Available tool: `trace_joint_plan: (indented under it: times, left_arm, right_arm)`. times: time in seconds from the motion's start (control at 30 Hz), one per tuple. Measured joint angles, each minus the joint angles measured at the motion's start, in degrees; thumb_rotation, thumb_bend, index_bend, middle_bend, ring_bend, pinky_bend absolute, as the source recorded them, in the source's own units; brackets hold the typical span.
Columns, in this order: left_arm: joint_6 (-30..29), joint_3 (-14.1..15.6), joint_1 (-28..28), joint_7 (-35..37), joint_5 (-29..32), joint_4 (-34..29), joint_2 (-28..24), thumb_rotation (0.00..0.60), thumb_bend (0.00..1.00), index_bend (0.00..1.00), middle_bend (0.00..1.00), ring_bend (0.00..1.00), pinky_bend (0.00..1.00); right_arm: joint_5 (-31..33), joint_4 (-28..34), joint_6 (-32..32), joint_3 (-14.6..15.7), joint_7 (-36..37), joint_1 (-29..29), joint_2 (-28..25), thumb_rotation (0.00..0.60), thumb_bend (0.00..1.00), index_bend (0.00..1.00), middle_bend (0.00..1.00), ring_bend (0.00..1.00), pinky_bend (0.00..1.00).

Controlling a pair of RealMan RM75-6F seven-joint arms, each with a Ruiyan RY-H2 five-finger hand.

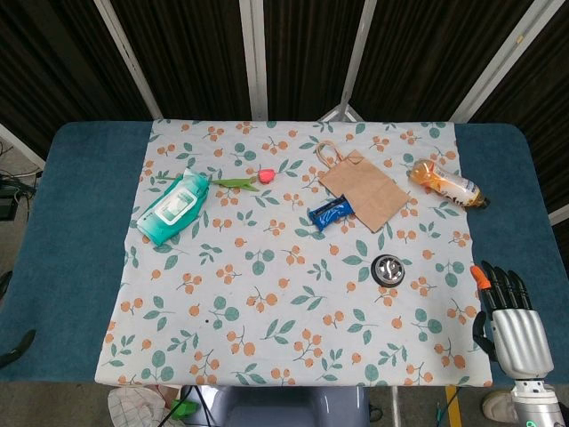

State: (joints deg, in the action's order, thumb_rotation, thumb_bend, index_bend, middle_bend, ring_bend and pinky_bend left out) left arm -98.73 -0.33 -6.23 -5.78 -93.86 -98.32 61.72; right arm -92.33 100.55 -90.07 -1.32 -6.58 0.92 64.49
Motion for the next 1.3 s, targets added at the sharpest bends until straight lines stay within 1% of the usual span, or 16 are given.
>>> trace_joint_plan:
  times: [0.4, 0.6, 0.9, 1.07, 1.17, 1.3]
  left_arm:
    - [0.0, 0.2, 0.2, -0.2, -0.9, 0.0, 0.2, 0.6, 0.33, 0.05, 0.0, 0.0, 0.1]
    - [1.0, -0.1, 0.7, -0.4, -0.2, -0.1, 0.3, 0.6, 0.33, 0.05, 0.0, 0.0, 0.1]
    - [0.3, 0.4, 0.3, -0.7, -0.8, -0.4, 0.2, 0.6, 0.33, 0.05, 0.0, 0.0, 0.1]
    - [0.6, 0.6, 0.3, -0.4, -0.8, -0.7, 0.0, 0.6, 0.33, 0.05, 0.0, 0.0, 0.1]
    - [1.0, 0.6, 0.4, -0.6, -0.4, -0.9, -0.1, 0.6, 0.33, 0.05, 0.0, 0.0, 0.1]
    - [1.2, 0.4, 0.5, -0.7, 0.1, -1.0, -0.1, 0.6, 0.33, 0.05, 0.0, 0.0, 0.1]
  right_arm:
    - [0.1, -0.3, -0.9, 0.1, 0.9, -0.8, -0.5, 0.6, 0.81, 0.0, 0.0, 0.0, 0.0]
    - [0.3, -0.4, -0.8, 0.1, 1.2, -0.9, -0.6, 0.6, 0.81, 0.0, 0.0, 0.0, 0.0]
    - [-1.5, -0.3, -1.1, 0.3, 1.4, -0.6, 0.9, 0.6, 0.81, 0.0, 0.0, 0.0, 0.0]
    - [-5.1, 1.7, 0.8, 1.3, 1.5, 0.8, 2.1, 0.6, 0.81, 0.0, 0.0, 0.0, 0.0]
    - [-5.2, 3.0, 2.3, 0.7, -0.3, 2.2, 3.2, 0.6, 0.81, 0.0, 0.0, 0.0, 0.0]
    - [-3.0, 5.7, 6.6, -1.3, -1.8, 5.1, 4.2, 0.6, 0.81, 0.0, 0.0, 0.0, 0.0]
